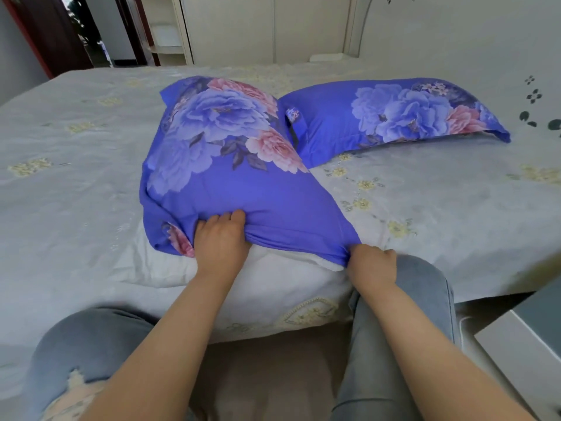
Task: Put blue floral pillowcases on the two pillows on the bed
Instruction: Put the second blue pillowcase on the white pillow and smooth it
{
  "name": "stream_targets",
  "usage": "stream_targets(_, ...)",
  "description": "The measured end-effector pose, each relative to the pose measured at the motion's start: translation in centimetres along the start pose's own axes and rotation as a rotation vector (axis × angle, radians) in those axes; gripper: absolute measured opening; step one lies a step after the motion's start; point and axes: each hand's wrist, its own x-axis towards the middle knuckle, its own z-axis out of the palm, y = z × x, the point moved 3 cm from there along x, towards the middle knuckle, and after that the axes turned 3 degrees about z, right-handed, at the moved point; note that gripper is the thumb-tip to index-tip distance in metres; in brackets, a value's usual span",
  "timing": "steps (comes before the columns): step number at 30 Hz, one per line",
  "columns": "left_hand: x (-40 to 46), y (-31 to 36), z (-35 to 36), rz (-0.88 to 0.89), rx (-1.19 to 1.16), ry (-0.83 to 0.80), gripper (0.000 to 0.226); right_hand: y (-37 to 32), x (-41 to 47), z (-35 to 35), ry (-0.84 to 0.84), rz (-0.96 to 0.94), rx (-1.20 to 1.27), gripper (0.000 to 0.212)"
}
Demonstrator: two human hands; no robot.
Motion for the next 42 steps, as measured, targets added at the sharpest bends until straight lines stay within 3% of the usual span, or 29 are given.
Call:
stream_targets(5, -1.6, 0.5, -1.3, 0.086, -0.053, -0.063, 0.036, -2.1, -1.1, -2.6, -0.199, -0.073, 0.06, 0.025)
stream_targets(7, -2.9, 1.1, -1.4, 0.118, -0.025, -0.136, 0.039, -3.3, -2.0, -5.0, -0.024, -0.065, 0.076, 0.035)
stream_targets(9, -4.1, 1.6, -1.6, 0.162, 0.007, -0.185, 0.035, -5.2, -3.0, -6.9, 0.208, -0.178, 0.12, 0.052)
stream_targets(12, -5.6, 1.1, -2.1, 0.203, 0.023, -0.225, 0.031, -9.3, -3.8, -5.6, 0.219, -0.44, 0.1, 0.08)
stream_targets(13, -5.8, 0.6, -2.3, 0.199, 0.014, -0.227, 0.033, -10.2, -3.7, -4.8, 0.261, -0.472, 0.096, 0.077)
stream_targets(16, -6.0, -1.7, -3.1, 0.104, -0.001, -0.194, 0.035, -10.4, -3.2, -3.3, 0.449, -0.452, 0.328, 0.041)
stream_targets(18, -6.1, -4.0, -3.7, 0.003, 0.049, -0.157, 0.034, -9.9, -3.3, -2.3, 0.486, -0.487, 0.424, 0.032)
stream_targets(21, -6.3, -7.8, -5.6, -0.198, 0.21, -0.153, 0.028, -9.3, -3.9, -1.2, 0.474, -0.463, 0.523, 0.03)
stream_targets(23, -6.9, -9.9, -6.6, -0.272, 0.255, -0.235, 0.019, -9.2, -4.0, -0.7, 0.44, -0.436, 0.528, 0.027)
stream_targets(28, -10.0, -10.3, -5.6, -0.236, 0.222, -0.604, 0.037, -9.7, -3.6, 0.2, 0.346, -0.388, 0.364, 0.018)
stream_targets(31, -11.5, -10.1, -3.9, -0.321, 0.161, -0.682, 0.037, -10.0, -3.9, 0.5, 0.166, -0.402, 0.17, 0.012)
stream_targets(35, -11.9, -9.3, -3.4, -0.342, 0.17, -0.682, 0.037, -10.2, -4.2, 1.5, 0.01, -0.415, 0.034, 0.026)
stream_targets(40, -11.0, -9.2, -5.0, -0.262, 0.164, -0.983, 0.034, -10.0, -4.3, 2.1, -0.03, -0.398, 0.032, 0.029)
stream_targets(42, -9.3, -8.4, -6.7, -0.239, 0.044, -1.0, 0.037, -9.8, -4.5, 2.3, -0.029, -0.395, 0.024, 0.028)
